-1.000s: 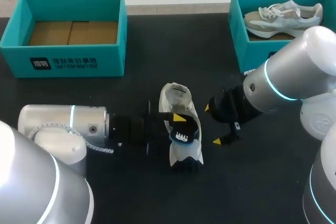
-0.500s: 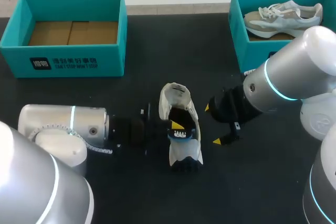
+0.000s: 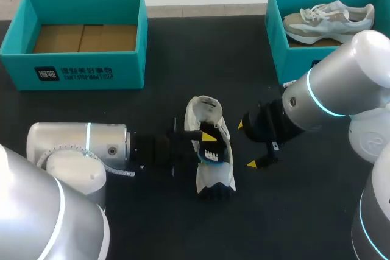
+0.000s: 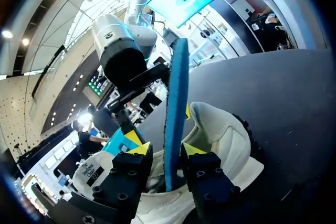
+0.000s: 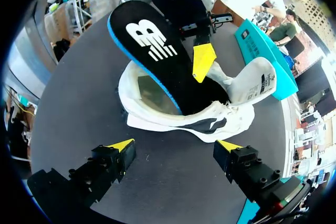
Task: Take the shoe out of the shoebox, open the shoe tongue, remove and reinsert the insole, then place the shoe into the shoebox
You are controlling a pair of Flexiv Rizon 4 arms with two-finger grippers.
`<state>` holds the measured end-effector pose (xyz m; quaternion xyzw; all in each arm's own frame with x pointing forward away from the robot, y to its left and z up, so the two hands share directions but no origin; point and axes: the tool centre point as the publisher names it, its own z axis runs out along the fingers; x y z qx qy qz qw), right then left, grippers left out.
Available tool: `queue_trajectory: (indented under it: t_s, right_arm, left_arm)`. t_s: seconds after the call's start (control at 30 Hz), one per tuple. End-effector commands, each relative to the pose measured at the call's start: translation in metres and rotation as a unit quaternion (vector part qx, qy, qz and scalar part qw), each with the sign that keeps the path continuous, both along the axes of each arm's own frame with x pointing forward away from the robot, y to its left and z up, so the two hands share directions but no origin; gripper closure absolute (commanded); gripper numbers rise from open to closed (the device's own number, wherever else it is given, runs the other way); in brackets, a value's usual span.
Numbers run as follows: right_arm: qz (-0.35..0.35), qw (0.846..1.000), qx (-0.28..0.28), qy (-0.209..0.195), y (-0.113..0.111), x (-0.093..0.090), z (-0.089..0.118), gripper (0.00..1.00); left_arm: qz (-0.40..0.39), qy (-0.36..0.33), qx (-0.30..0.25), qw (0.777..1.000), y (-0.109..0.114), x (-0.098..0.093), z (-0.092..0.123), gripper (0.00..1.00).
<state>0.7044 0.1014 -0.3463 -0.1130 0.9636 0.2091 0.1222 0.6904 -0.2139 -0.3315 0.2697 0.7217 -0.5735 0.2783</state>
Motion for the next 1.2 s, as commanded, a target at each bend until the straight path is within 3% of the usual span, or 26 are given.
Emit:
queue_trajectory:
  t_s: [0.03,0.17,0.33,0.53,0.57,1.13,1.2]
  right_arm:
    - [-0.002,1.0,-0.001,-0.002,0.001,-0.002,-0.001,0.0]
    - [-0.002,1.0,-0.001,-0.002,0.001,-0.002,-0.001,0.0]
    - [-0.002,1.0,-0.001,-0.002,0.001,-0.002,-0.001,0.0]
    - [-0.002,1.0,-0.001,-0.002,0.001,-0.002,-0.001,0.0]
    - [-0.002,1.0,-0.001,-0.002,0.001,-0.002,-0.001,0.0]
    - [-0.002,1.0,-0.001,-0.002,0.001,-0.002,-0.001,0.0]
    - [-0.002,1.0,-0.001,-0.002,0.001,-0.002,-0.001,0.0]
  left_arm:
    - [-0.002,-0.006,-0.002,1.0,0.007,-0.009,0.009,0.64]
    - [-0.006,-0.01,-0.003,1.0,0.007,-0.015,0.015,0.72]
    - [-0.009,-0.012,0.006,1.0,0.008,-0.022,0.013,0.76]
    - [-0.01,-0.008,0.003,1.0,0.002,-0.023,0.004,1.0]
    - [-0.01,-0.007,0.002,1.0,0.001,-0.023,0.003,1.0]
    - [0.014,-0.019,0.011,1.0,-0.001,0.002,-0.013,0.99]
    - [0.014,-0.015,0.005,1.0,0.0,0.0,-0.008,0.64]
